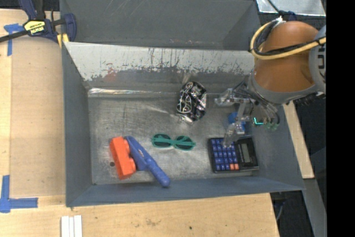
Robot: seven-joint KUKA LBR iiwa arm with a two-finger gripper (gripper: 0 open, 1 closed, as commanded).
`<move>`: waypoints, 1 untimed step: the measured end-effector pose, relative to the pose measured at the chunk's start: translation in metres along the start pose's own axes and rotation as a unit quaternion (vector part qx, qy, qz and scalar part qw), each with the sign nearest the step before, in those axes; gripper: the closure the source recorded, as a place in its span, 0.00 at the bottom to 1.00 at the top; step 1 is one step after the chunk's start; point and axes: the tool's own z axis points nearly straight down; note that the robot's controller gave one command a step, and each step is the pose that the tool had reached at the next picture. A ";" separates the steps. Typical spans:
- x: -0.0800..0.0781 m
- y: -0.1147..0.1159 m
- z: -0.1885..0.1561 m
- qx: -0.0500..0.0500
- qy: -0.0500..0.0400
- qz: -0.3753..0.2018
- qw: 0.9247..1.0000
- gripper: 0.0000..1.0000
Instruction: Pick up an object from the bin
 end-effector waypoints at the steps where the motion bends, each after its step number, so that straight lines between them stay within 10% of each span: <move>1: -0.002 0.000 -0.004 0.000 -0.004 -0.001 1.000 0.00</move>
Offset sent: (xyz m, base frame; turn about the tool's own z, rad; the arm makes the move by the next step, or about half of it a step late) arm -0.0296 -0.0235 -0.0847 0.0810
